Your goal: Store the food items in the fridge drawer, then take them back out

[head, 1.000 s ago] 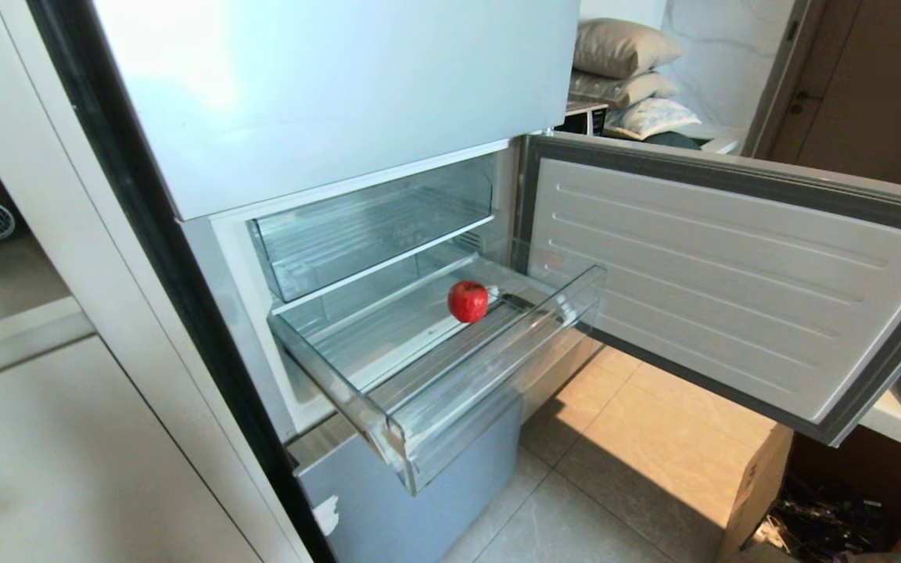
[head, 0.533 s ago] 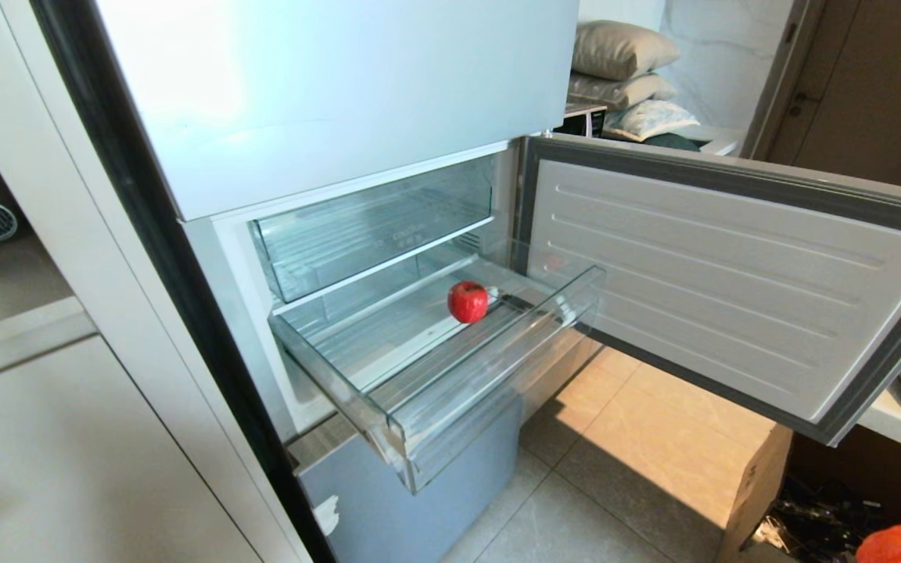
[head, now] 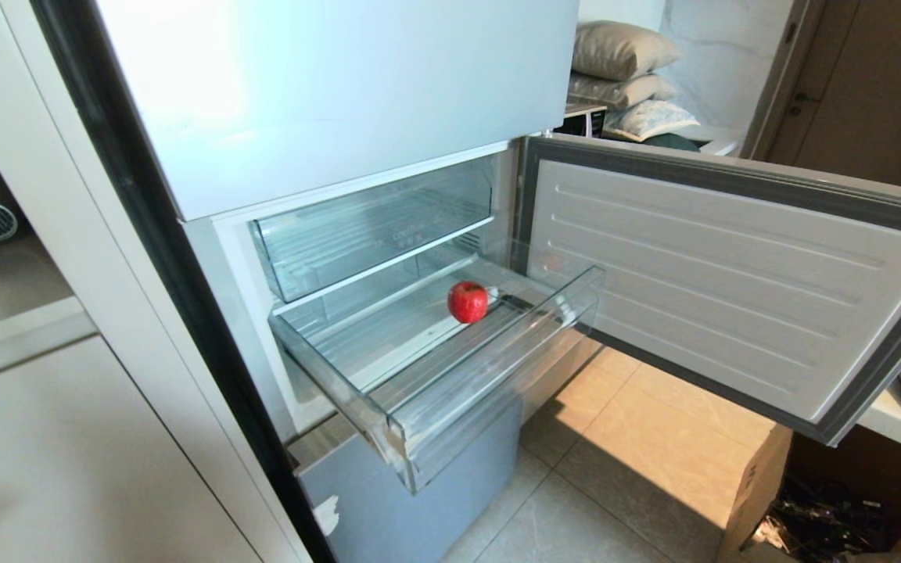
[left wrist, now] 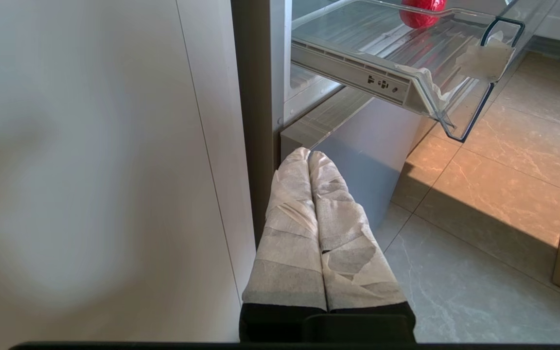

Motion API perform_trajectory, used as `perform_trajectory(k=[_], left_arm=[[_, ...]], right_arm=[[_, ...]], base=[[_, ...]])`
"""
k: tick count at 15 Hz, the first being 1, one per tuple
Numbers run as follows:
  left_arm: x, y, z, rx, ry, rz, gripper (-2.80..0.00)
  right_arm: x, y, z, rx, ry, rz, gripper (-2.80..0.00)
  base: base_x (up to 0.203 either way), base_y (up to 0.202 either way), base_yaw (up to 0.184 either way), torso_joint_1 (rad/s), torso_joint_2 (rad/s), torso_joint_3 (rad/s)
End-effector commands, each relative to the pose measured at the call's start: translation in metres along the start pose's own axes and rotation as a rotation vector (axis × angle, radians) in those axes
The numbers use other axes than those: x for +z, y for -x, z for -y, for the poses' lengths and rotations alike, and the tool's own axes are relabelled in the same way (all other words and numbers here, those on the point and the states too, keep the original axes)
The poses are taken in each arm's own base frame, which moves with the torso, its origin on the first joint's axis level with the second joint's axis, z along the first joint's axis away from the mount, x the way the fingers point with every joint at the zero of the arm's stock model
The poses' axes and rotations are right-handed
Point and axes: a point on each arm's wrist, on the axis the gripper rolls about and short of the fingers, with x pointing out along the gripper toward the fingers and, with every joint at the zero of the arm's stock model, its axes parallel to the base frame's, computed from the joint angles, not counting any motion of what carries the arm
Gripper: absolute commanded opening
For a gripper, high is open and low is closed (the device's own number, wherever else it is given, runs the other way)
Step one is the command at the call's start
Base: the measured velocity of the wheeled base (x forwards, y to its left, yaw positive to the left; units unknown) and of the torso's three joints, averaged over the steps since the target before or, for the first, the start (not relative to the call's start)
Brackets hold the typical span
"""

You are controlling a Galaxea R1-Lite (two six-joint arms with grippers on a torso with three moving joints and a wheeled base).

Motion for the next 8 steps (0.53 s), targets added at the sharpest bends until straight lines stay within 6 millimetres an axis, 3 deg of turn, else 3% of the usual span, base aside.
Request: perform_trajectory(k=[1, 8], left_arm=[[0.0000, -0.0001, 0.0000, 0.000, 0.000, -0.002, -2.80], [0.0000, -0.0001, 0.0000, 0.000, 0.001, -0.002, -2.80]], right_arm=[[-0.0034, 0.0068, -0.0009, -0.023, 0.018, 0.082, -2.80], [-0.0039, 0.0064, -0.0007, -0.037, -0.011, 0.073, -2.80]], base=[[0.000, 0.000, 0.000, 0.000, 0.00, 0.000], [0.000, 0.000, 0.000, 0.000, 0.00, 0.000]])
